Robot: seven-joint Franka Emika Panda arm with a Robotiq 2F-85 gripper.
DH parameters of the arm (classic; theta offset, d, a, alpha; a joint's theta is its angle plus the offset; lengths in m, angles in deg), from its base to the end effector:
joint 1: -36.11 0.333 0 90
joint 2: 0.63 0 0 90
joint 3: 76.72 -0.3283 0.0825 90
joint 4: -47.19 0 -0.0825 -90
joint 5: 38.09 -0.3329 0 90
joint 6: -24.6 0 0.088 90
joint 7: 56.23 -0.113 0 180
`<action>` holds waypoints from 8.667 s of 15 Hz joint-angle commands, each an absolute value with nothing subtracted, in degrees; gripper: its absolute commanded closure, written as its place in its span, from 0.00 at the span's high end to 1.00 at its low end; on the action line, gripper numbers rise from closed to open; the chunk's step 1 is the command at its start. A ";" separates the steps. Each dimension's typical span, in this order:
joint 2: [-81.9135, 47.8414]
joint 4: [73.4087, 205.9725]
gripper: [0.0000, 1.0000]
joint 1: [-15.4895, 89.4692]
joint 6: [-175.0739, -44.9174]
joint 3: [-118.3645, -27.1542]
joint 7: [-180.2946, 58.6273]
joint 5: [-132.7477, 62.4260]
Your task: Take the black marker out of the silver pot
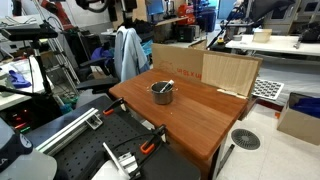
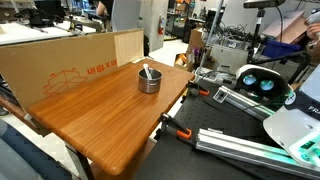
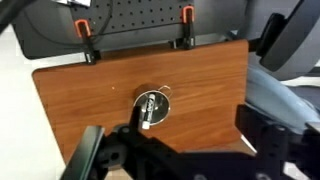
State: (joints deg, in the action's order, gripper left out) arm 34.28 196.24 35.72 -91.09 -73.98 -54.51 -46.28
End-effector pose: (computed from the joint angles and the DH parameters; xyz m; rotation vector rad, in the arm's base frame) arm 0.3086 -0.0091 0.4786 -2.9832 0.1146 -0.0473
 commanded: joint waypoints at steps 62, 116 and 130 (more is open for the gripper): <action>-15.32 184.73 1.00 33.94 -127.11 -75.16 -66.11 -46.08; -16.64 180.54 1.00 35.46 -126.45 -74.70 -68.27 -43.74; -17.51 180.27 0.00 37.33 -127.15 -74.42 -68.44 -43.16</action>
State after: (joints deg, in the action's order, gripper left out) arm -17.18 180.78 36.99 -127.14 -74.93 -67.63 -44.20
